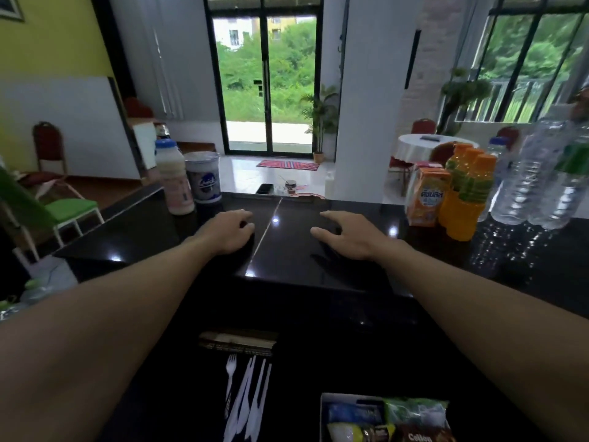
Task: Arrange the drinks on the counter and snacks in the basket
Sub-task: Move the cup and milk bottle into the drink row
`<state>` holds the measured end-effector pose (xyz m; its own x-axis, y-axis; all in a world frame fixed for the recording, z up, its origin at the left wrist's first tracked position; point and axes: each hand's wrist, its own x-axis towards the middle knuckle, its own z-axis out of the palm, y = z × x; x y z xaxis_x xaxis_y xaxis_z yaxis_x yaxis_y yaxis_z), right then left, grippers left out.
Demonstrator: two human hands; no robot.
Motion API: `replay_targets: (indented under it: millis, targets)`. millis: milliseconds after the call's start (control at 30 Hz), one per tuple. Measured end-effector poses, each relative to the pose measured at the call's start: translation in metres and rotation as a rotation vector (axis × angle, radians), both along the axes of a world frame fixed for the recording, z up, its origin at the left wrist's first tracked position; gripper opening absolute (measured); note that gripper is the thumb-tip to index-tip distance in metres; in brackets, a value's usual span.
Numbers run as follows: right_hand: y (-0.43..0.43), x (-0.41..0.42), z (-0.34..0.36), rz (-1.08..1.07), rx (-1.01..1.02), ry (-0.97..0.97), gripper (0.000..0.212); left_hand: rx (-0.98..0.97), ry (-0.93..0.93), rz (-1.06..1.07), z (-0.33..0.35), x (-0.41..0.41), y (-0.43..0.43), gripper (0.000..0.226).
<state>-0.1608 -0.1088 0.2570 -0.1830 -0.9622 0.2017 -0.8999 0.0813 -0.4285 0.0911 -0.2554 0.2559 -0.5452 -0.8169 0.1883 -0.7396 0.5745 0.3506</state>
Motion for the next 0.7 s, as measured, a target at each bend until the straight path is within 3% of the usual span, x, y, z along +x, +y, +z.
replay_targets:
  millis: [133, 367, 700]
  targets:
    - [-0.029, 0.036, -0.004, 0.089, 0.03, 0.013, 0.073, 0.007, -0.055, 0.079, -0.007, 0.039, -0.016, 0.051]
    - [-0.069, 0.072, -0.002, 0.158, 0.034, 0.06, 0.074, 0.014, 0.018, 0.115, -0.016, 0.048, -0.026, 0.051]
    - [-0.089, 0.078, -0.013, 0.121, 0.024, 0.205, 0.083, -0.01, 0.35, 0.324, -0.014, 0.052, -0.035, 0.026]
